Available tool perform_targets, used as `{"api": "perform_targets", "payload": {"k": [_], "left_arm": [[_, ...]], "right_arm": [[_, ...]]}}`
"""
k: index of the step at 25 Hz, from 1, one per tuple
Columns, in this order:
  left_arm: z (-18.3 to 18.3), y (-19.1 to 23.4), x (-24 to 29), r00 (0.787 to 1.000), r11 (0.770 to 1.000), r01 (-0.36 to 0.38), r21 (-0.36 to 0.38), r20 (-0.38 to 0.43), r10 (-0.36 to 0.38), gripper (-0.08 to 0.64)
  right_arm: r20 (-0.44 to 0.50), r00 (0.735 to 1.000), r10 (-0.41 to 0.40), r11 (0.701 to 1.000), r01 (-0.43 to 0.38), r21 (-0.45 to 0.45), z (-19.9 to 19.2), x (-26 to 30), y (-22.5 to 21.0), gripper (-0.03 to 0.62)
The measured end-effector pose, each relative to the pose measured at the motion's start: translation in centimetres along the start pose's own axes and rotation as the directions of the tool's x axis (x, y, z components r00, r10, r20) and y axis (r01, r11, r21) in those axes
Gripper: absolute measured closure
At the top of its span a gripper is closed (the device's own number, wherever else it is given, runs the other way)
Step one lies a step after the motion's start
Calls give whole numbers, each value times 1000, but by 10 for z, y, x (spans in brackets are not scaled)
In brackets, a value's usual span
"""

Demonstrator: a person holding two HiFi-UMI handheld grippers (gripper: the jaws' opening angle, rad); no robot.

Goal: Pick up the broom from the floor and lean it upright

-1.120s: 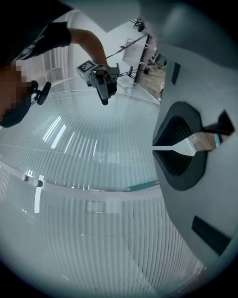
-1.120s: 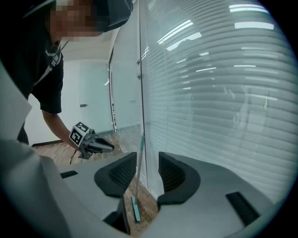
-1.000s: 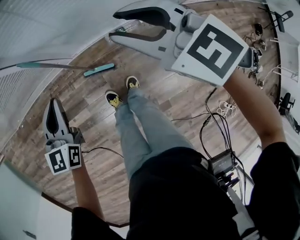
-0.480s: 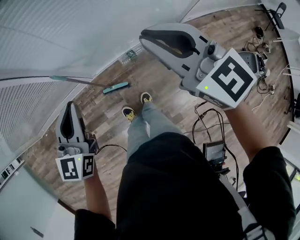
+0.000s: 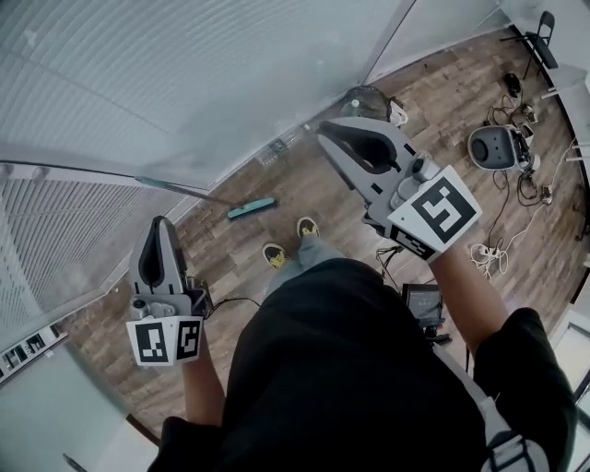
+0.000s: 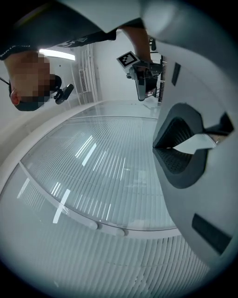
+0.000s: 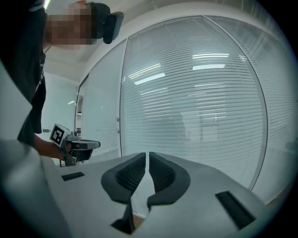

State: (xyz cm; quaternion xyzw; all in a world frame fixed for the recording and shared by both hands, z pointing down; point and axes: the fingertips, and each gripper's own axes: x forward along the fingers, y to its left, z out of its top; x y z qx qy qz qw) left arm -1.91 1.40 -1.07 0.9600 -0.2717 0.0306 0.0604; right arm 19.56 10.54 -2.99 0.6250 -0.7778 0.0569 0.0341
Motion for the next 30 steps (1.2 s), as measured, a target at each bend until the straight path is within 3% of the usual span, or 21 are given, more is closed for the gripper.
{"api": "perform_targets", "payload": {"k": [9, 30], "left_arm": [[9, -13, 4, 1000, 1000, 25, 10, 0, -25, 537], [4, -9, 20, 999, 999, 38, -20, -2, -38, 537]], "right_arm": [[-4, 997, -82, 995, 82, -52, 6, -12, -9, 555], [45, 996, -80, 996, 81, -21, 8, -6, -15, 554]]}}
